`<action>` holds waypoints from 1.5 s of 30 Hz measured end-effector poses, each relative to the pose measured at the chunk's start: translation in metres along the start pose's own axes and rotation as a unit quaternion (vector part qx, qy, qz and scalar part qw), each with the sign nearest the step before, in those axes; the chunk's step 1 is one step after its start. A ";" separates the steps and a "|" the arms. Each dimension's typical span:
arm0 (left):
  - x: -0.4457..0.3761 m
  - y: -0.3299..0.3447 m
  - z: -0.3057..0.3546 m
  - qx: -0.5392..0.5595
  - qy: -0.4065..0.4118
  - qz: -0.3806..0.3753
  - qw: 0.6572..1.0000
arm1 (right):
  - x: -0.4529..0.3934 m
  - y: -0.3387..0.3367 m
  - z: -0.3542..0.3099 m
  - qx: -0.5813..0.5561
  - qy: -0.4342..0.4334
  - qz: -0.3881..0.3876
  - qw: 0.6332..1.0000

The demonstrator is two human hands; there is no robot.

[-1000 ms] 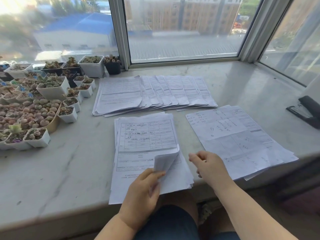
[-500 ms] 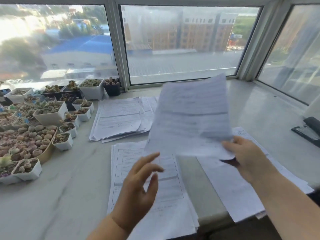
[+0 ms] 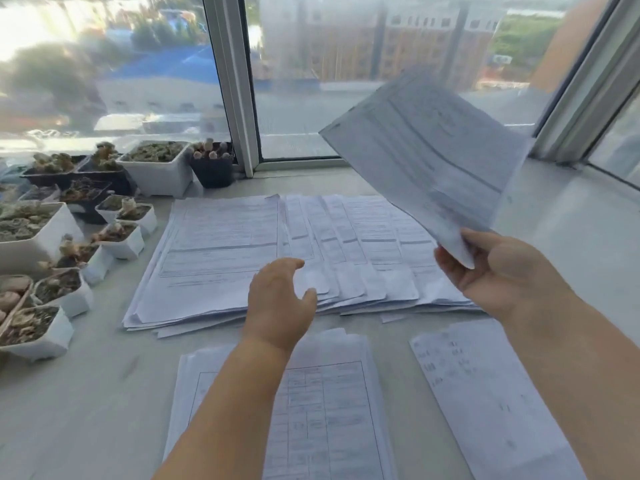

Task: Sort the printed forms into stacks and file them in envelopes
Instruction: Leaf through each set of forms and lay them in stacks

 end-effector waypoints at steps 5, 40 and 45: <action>-0.015 0.033 -0.011 -0.035 0.014 -0.021 0.999 | -0.045 0.021 0.044 0.024 0.076 -0.046 0.996; -0.023 0.037 -0.037 -0.053 -0.005 -0.002 0.999 | -0.096 0.077 0.133 0.074 0.206 -0.175 0.960; -0.016 0.007 -0.058 0.151 -0.140 0.167 0.964 | -0.104 0.058 0.066 0.193 -0.034 -0.067 0.978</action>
Point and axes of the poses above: each hand's wrist, its own x-axis away from the middle knuckle, its own y-axis out of the palm, z = x × y, the point moved 7 cm from there along -x, towards the middle knuckle, and after that the axes turned 7 degrees about -x, right-handed, at the moved point
